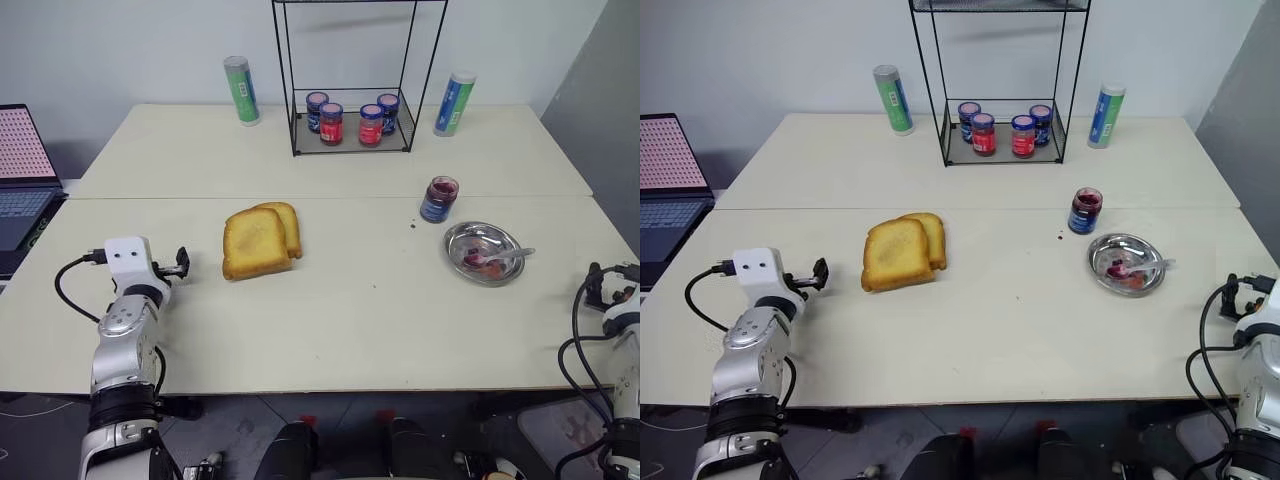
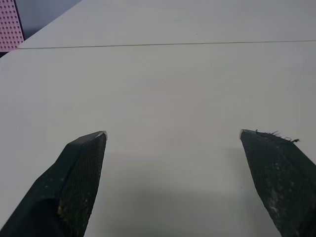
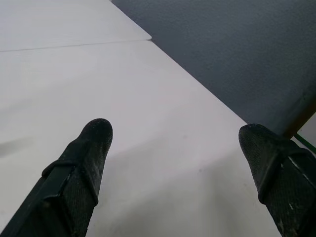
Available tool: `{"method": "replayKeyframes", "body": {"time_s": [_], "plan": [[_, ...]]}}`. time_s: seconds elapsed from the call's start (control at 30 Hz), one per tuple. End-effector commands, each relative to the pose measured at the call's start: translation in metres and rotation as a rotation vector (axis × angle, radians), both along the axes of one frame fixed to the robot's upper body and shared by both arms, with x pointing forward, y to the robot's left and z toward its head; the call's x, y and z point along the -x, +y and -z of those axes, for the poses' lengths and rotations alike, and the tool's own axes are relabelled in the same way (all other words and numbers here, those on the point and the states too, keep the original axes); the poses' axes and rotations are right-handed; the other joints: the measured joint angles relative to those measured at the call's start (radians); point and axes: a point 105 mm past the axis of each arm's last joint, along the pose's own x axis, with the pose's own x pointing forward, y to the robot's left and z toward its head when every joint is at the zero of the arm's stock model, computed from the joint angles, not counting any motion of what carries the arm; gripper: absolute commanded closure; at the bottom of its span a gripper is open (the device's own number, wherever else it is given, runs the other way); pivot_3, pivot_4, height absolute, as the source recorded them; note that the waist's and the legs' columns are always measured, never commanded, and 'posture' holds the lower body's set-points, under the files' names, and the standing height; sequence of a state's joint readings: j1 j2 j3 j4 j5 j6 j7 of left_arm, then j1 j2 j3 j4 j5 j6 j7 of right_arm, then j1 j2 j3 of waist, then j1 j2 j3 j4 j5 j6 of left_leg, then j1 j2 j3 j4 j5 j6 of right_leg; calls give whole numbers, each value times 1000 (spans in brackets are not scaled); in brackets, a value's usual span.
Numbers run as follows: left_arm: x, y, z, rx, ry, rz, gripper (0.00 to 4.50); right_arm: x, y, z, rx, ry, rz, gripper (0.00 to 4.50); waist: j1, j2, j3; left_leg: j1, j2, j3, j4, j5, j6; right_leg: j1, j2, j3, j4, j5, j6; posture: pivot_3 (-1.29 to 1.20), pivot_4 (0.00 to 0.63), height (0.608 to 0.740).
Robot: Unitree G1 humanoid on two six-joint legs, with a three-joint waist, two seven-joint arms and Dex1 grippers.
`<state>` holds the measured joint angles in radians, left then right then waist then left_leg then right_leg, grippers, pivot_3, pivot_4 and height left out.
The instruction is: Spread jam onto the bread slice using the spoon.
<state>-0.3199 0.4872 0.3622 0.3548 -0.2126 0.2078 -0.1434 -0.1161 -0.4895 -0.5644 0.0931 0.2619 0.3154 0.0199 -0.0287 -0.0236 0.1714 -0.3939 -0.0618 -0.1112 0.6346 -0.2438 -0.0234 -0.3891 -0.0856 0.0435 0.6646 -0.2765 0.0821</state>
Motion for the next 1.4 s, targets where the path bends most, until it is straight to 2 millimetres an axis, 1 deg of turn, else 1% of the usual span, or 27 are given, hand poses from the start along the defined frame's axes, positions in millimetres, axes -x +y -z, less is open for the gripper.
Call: {"method": "replayKeyframes", "body": {"time_s": [0.03,0.07,0.1,0.17,0.2,0.27,0.3,0.33,0.37,0.43,0.5,0.57,0.63,0.7,0.77,0.87,0.9,0.93,1.03,1.07,1.13,1.17,1.23,1.37,1.4], "plan": [[0,10,-21,-18,-59,-6,0,-1,3,-22,83,-56,-19,51,0,0,0,0,0,0,0,0,0,0,0,0,0,0,0,0,150,740],[0,11,-24,-10,-67,5,0,-4,8,-32,149,-64,-48,51,0,0,0,0,0,0,0,0,0,0,0,0,0,0,0,0,150,740],[0,13,-27,-9,-74,28,0,-9,19,-42,172,-87,-103,51,0,0,0,0,0,0,0,0,0,0,0,0,0,0,0,0,150,740],[-1,4,-49,90,-130,165,0,-25,56,-70,205,-128,-338,51,-3,0,0,0,0,0,0,0,0,0,0,0,0,0,0,0,150,740],[-1,1,-57,135,-146,233,0,-30,75,-79,193,-137,-449,51,-6,0,0,0,0,0,0,0,0,-1,0,0,0,0,0,0,150,740],[0,-11,-62,195,-76,389,0,-35,118,-91,136,-122,-706,51,-12,1,0,0,1,0,0,0,0,-1,1,0,0,0,0,0,150,740],[3,-17,-62,232,-32,459,0,-34,140,-93,89,-97,-839,51,-14,1,0,0,2,0,0,0,0,0,2,-1,0,0,0,0,150,740],[5,-24,-61,280,10,515,0,-30,161,-92,32,-63,-968,51,-17,1,0,0,3,-1,0,0,0,0,3,-1,0,0,0,0,150,740],[7,-28,-61,313,34,548,0,-26,173,-92,-7,-37,-1045,51,-20,1,0,0,3,-2,0,0,0,0,3,-2,0,0,0,0,150,740],[9,-44,-53,397,94,620,0,-7,215,-91,-126,37,-1310,51,-15,1,0,0,3,-5,-1,0,0,1,3,-3,-2,0,-1,0,150,740],[4,-49,-42,438,138,624,0,12,247,-89,-188,116,-1509,51,-7,0,0,-1,1,-5,-1,0,0,1,2,-3,-2,0,-1,0,150,740],[-2,-58,-31,478,174,638,0,28,270,-85,-206,186,-1651,51,-3,0,1,-2,1,-6,0,0,0,1,1,-3,-1,0,-1,0,150,740],[-7,-69,-27,497,194,675,0,40,286,-84,-218,222,-1747,51,0,-1,1,-3,1,-8,2,0,0,1,1,-5,-1,0,-1,0,150,740],[-10,-73,-24,484,210,694,0,47,297,-85,-236,234,-1803,51,1,-2,1,-5,1,-10,4,0,0,0,1,-7,-1,0,-1,0,150,740],[-13,-77,-21,475,226,715,0,50,303,-85,-241,242,-1830,51,0,-2,2,-5,0,-11,5,0,0,0,1,-8,-1,0,-1,0,150,740],[-14,-82,-20,488,236,743,0,50,306,-84,-243,244,-1829,51,0,-2,2,-6,0,-11,5,0,0,0,1,-8,-1,0,-1,0,150,740],[-15,-82,-18,472,243,744,184,49,306,-83,-239,242,-1818,17,0,-2,2,-6,0,-11,5,0,0,0,1,-8,-1,0,-1,0,150,740],[-15,-82,-17,466,246,743,184,48,306,-82,-238,239,-1807,17,0,-2,2,-6,0,-11,5,0,0,0,1,-7,-1,0,-1,0,150,740],[-15,-82,-18,467,240,757,854,46,304,-81,-236,229,-1774,0,0,-2,2,-6,0,-11,5,0,0,-1,1,-8,-1,0,-1,0,150,740],[-15,-82,-19,467,238,760,940,45,302,-81,-233,223,-1759,0,0,-2,2,-6,0,-11,5,0,0,-1,1,-7,-1,0,-1,0,150,740],[-16,-82,-21,462,234,762,1452,41,299,-82,-219,211,-1721,0,0,-2,2,-6,0,-11,5,0,0,-1,1,-7,-1,0,-1,0,150,740],[-17,-81,-21,458,229,759,1629,40,299,-82,-218,208,-1711,0,0,-2,2,-6,0,-11,5,0,0,-1,1,-7,-1,0,-1,0,150,740],[-19,-80,-20,455,224,750,2029,40,298,-82,-219,204,-1703,0,0,-2,2,-6,0,-11,5,0,0,-1,1,-7,-1,0,-1,0,150,740],[-20,-84,-20,445,216,767,2885,40,296,-83,-219,201,-1685,0,0,-2,2,-6,0,-11,5,0,0,0,1,-7,-1,0,-1,0,150,740],[-20,-84,-21,441,210,769,2954,39,296,-84,-222,197,-1679,0,0,-2,2,-6,0,-11,5,0,0,0,1,-7,-1,0,-1,0,150,740]]}}
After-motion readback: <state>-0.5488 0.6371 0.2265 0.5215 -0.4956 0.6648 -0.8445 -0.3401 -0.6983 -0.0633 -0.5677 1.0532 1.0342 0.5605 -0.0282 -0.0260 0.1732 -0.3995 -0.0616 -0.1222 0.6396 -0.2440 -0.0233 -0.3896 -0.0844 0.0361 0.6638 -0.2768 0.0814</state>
